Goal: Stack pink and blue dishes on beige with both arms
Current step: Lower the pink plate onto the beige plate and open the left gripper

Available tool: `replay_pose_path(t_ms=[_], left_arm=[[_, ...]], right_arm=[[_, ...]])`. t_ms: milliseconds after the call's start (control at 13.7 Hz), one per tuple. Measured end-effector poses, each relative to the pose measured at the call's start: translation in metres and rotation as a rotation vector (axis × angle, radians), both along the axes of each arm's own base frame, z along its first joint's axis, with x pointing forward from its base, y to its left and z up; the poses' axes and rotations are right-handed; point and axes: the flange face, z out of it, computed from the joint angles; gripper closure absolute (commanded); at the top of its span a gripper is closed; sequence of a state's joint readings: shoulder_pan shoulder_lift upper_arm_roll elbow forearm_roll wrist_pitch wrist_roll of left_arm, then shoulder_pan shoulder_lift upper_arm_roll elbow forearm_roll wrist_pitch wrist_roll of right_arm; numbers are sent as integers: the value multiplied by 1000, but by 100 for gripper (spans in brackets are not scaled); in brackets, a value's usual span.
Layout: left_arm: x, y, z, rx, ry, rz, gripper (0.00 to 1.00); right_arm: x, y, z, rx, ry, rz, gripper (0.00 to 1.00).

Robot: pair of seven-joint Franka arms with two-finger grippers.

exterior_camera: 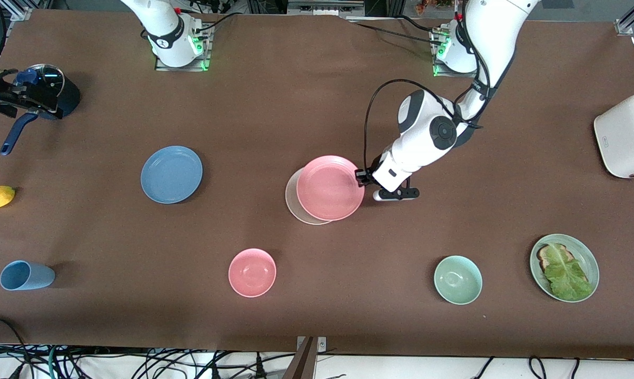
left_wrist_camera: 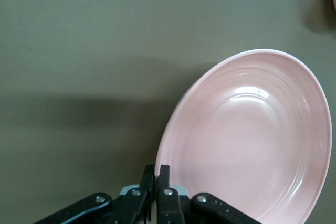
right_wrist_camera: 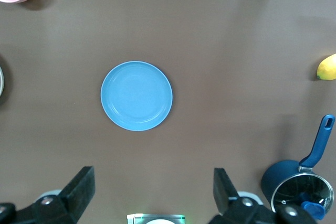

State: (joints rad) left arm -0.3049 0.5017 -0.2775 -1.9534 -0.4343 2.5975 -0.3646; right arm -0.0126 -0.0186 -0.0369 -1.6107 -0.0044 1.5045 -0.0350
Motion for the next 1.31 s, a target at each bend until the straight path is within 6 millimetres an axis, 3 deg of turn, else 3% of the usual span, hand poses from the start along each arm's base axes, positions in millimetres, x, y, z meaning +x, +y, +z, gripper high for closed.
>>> replay_pose_path(t_ms=[365,802,1312], left_arm=[[2,-34,-23,8,3,35,100],[4,-37,-36,15,13,41,100],[-2,-42,-39,22,15,28,100]], right_arm=[[0,0,0,0,0,0,0],[0,0,0,0,0,-1,0],[0,0,0,0,0,-1,0]])
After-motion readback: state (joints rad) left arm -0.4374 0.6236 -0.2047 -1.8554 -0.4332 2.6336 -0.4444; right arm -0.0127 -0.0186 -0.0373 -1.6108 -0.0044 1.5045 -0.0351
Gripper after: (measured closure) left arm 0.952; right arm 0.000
